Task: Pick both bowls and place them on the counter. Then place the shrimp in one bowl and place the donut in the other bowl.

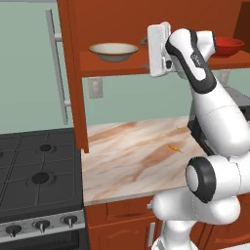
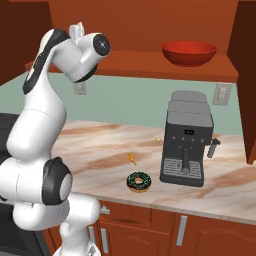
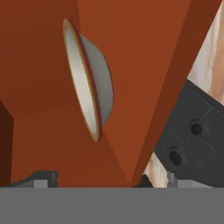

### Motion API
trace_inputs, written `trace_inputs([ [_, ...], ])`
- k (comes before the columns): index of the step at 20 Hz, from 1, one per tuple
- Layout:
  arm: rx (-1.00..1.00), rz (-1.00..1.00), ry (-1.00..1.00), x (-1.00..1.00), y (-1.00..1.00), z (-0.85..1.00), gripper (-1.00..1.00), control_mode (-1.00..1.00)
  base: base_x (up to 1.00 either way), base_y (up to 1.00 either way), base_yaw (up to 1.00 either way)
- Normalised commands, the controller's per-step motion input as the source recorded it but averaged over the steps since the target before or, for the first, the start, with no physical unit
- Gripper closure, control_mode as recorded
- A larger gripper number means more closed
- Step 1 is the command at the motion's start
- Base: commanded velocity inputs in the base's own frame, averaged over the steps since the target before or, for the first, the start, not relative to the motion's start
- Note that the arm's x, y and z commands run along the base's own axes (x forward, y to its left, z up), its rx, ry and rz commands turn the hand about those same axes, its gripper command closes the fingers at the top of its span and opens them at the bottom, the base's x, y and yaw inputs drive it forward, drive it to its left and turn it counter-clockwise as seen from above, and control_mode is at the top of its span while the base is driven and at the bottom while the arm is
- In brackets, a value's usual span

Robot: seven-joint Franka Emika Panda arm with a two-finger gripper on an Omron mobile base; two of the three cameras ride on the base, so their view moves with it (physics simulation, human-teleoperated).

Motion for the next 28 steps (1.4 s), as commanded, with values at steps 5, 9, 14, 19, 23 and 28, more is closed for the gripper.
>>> trace_inputs([
  [5, -0.01, 0.0, 0.04, 0.26, 0.05, -0.07, -1.0, -1.0, 0.0, 0.0, 0.0],
  [9, -0.07, 0.0, 0.07, 0.2, 0.06, 0.0, -1.0, -1.0, 0.0, 0.0, 0.0],
  [14, -0.07, 0.0, 0.14, 0.25, 0.07, -0.07, -1.0, -1.0, 0.0, 0.0, 0.0],
  [19, -0.01, 0.0, 0.07, 0.36, 0.14, -0.13, -1.0, -1.0, 0.0, 0.0, 0.0],
  [23, 0.0, 0.0, 0.0, 0.35, 0.12, -0.08, -1.0, -1.0, 0.0, 0.0, 0.0],
  [28, 0.0, 0.0, 0.0, 0.31, 0.06, -0.01, -1.0, -1.0, 0.0, 0.0, 0.0],
])
